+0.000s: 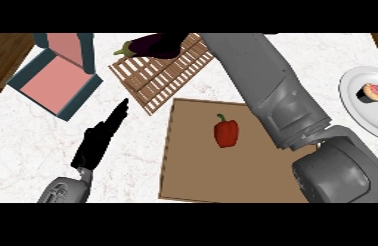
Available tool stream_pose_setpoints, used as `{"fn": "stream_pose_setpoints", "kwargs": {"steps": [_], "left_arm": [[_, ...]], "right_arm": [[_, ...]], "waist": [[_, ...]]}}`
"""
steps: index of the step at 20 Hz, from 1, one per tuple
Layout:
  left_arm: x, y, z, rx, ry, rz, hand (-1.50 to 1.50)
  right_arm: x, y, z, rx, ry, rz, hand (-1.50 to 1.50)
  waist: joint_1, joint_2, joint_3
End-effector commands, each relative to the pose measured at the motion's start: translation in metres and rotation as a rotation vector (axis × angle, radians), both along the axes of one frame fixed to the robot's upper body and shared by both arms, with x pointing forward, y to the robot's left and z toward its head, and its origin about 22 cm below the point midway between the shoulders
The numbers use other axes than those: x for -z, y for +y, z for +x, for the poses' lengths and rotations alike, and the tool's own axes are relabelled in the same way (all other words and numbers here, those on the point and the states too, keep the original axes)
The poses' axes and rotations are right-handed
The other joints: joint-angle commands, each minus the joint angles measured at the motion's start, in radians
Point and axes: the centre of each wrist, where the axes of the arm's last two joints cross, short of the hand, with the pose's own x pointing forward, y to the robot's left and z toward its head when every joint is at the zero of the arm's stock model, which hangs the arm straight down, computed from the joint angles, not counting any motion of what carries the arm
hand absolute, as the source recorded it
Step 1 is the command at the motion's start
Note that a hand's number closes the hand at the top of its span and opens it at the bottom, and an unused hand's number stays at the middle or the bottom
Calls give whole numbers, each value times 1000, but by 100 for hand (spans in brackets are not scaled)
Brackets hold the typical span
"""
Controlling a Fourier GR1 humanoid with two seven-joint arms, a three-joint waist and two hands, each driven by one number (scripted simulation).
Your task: Pick the eggplant from the tray and place it in the tiered shelf
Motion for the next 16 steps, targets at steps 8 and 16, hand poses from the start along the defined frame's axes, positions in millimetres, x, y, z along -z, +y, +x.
{"fn": "stream_pose_setpoints", "kwargs": {"steps": [8,16], "left_arm": [[8,2,-6,5,5,-5,0],[4,13,-3,-34,10,7,0]], "right_arm": [[-35,-37,12,230,-18,461,-150],[-49,-146,25,582,-105,552,-150]], "waist": [[-6,-1,-1],[-39,-5,0]]}}
